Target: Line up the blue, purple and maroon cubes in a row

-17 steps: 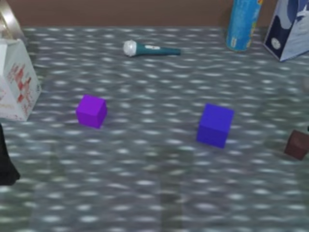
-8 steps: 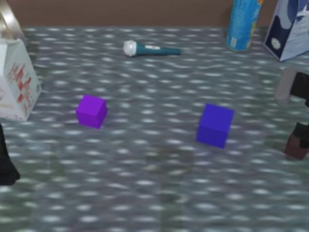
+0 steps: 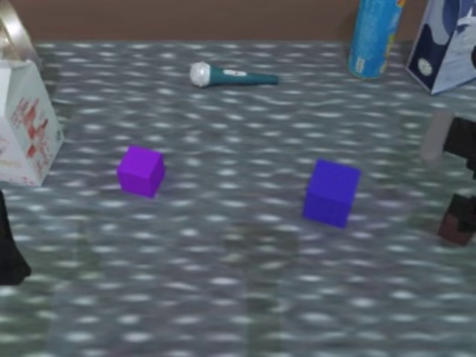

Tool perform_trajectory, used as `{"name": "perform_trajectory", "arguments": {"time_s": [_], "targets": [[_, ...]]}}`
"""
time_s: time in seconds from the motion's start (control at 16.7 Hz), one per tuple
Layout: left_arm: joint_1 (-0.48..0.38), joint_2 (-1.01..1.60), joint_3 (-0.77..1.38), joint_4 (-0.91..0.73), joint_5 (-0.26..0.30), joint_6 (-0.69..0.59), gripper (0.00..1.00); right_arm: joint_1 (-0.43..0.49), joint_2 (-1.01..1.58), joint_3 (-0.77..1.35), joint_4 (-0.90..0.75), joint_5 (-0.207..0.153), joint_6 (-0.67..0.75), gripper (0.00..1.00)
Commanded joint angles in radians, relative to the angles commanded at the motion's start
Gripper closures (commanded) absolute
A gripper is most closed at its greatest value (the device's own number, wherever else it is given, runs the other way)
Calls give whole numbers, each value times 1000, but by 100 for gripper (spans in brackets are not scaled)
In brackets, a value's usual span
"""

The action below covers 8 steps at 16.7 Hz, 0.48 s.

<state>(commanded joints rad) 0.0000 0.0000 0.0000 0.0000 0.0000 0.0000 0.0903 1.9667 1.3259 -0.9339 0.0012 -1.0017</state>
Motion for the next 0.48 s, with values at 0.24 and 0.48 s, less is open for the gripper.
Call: {"name": "perform_trajectory", "arguments": {"time_s": [0.24, 0.48], "targets": [[0, 0, 0, 0, 0, 0, 0, 2, 87, -75, 178, 1, 3, 0], [0, 0, 0, 0, 0, 0, 0, 3, 148, -125, 278, 1, 4, 0]]}}
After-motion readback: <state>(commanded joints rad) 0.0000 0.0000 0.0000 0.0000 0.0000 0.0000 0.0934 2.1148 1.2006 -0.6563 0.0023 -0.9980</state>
